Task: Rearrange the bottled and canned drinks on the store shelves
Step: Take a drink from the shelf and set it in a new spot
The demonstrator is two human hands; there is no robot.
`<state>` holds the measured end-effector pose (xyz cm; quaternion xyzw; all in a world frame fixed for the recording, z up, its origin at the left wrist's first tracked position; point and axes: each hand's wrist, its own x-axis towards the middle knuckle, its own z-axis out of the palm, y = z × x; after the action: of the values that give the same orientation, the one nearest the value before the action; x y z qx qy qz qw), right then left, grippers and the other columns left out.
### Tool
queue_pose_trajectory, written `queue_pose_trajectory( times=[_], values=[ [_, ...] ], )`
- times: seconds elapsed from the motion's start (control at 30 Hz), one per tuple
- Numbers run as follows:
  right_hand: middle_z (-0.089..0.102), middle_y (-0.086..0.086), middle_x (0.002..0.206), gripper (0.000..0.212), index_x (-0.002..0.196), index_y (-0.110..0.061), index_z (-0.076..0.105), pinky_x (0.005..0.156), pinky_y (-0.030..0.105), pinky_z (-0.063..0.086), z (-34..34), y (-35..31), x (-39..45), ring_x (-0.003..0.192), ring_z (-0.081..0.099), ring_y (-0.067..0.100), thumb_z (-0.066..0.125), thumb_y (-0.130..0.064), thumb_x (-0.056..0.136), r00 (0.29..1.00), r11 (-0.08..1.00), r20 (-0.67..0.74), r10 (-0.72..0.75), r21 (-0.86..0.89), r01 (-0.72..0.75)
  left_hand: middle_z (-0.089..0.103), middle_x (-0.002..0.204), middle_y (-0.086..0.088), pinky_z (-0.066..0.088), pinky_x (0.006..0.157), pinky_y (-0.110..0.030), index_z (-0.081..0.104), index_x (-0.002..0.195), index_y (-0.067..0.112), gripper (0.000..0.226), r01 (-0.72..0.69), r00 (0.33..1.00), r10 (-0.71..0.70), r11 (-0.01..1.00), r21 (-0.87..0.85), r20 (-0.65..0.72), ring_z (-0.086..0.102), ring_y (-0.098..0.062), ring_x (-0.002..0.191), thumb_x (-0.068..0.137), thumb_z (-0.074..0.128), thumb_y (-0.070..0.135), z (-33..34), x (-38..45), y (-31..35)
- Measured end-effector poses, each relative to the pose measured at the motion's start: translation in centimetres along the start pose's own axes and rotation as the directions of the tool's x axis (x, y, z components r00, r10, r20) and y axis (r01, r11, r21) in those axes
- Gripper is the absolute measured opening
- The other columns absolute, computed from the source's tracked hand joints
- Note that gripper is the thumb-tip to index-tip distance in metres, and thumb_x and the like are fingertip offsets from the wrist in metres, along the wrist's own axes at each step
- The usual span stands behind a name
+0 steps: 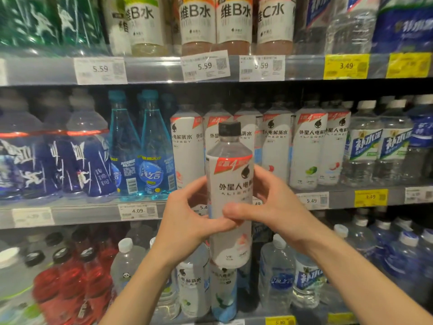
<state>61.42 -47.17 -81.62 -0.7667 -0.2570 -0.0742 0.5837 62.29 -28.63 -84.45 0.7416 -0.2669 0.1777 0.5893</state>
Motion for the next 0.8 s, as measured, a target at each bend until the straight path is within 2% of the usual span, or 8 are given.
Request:
queue_pose_trajectory(
  times=[0.2,0.37,0.47,0.5,0.57,0.67,0.73,0.8],
  values=[
    [0.077,-0.007,0.106,0.049,0.112,-0.017,0.072,0.087,0.025,0.057,0.4,-0.2,0.4,0.101,0.071,0.007,0.089,-0.007,0.067,0.988,0.998,-0.150,-0.037,0.043,0.044,0.078,0.103,0.008,0.060,0.086,-0.035,0.075,0.106,0.033,0.055,0.018,1.000,-0.018,0.999,-0.044,0.015,0.073,-0.011,0.099,0.062,0.092,0.006,0.1,0.5,0.5],
    [0.078,-0.007,0.103,0.048,0.107,-0.020,0.074,0.091,0.036,0.057,0.2,-0.2,0.9,0.101,0.072,0.011,0.092,-0.013,0.063,0.972,0.992,-0.224,-0.064,0.088,0.086,0.066,0.132,0.007,0.056,0.093,-0.028,0.057,0.136,0.028,0.068,0.106,0.982,-0.073,0.976,-0.191,0.173,0.063,-0.011,0.122,0.074,0.078,0.048,-0.9,0.7,0.0],
    [0.078,-0.009,0.099,0.043,0.100,-0.022,0.075,0.087,0.031,0.057,-0.1,0.1,1.2,0.097,0.072,0.009,0.091,-0.017,0.060,0.965,0.984,-0.256,-0.054,0.150,0.095,0.068,0.130,0.001,0.059,0.089,-0.031,0.054,0.139,0.022,0.066,0.212,0.977,-0.204,0.949,-0.235,0.056,0.064,-0.014,0.121,0.085,0.069,0.058,-1.0,1.4,-0.4],
    [0.079,-0.009,0.098,0.041,0.099,-0.021,0.075,0.085,0.029,0.057,-0.3,0.3,1.2,0.096,0.072,0.008,0.091,-0.015,0.061,0.963,0.982,-0.265,-0.050,0.161,0.096,0.068,0.130,0.002,0.060,0.086,-0.033,0.055,0.138,0.024,0.060,0.215,0.975,-0.221,0.964,-0.156,-0.019,0.065,-0.012,0.118,0.087,0.068,0.054,-0.9,2.0,-0.3],
    [0.078,-0.011,0.098,0.043,0.098,-0.022,0.076,0.083,0.027,0.057,-0.7,0.5,1.3,0.096,0.072,0.007,0.094,-0.015,0.060,0.958,0.980,-0.281,-0.050,0.172,0.101,0.058,0.139,0.011,0.060,0.083,-0.033,0.050,0.140,0.030,0.058,0.100,0.986,-0.067,0.970,0.220,-0.150,0.065,-0.005,0.113,0.089,0.070,0.049,-1.0,3.7,0.1],
    [0.078,-0.011,0.097,0.046,0.098,-0.024,0.076,0.081,0.025,0.057,-1.6,0.8,1.2,0.096,0.072,0.008,0.096,-0.017,0.057,0.952,0.972,-0.305,-0.035,0.211,0.103,0.033,0.155,0.015,0.056,0.083,-0.034,0.032,0.153,0.029,0.082,-0.080,0.984,0.165,0.752,0.654,-0.069,0.061,-0.007,0.110,0.082,0.066,0.053,-0.7,7.1,1.8],
    [0.079,-0.010,0.094,0.042,0.097,-0.022,0.076,0.075,0.022,0.057,-2.1,1.1,1.2,0.091,0.073,0.007,0.094,-0.010,0.060,0.952,0.960,-0.304,-0.027,0.256,0.109,0.014,0.166,0.013,0.053,0.092,-0.049,0.014,0.160,0.027,0.100,-0.038,0.989,0.135,0.617,0.786,-0.058,0.059,-0.019,0.119,0.079,0.063,0.061,0.3,9.3,3.0],
    [0.079,-0.008,0.092,0.044,0.095,-0.020,0.075,0.071,0.019,0.056,-2.6,1.3,1.2,0.087,0.074,0.007,0.094,-0.008,0.058,0.952,0.951,-0.306,-0.033,0.282,0.124,0.008,0.168,0.004,0.045,0.098,-0.050,0.001,0.161,0.022,0.111,0.036,0.993,0.079,0.514,0.857,-0.089,0.046,-0.029,0.137,0.080,0.064,0.064,1.4,11.4,3.9]
  ],
)
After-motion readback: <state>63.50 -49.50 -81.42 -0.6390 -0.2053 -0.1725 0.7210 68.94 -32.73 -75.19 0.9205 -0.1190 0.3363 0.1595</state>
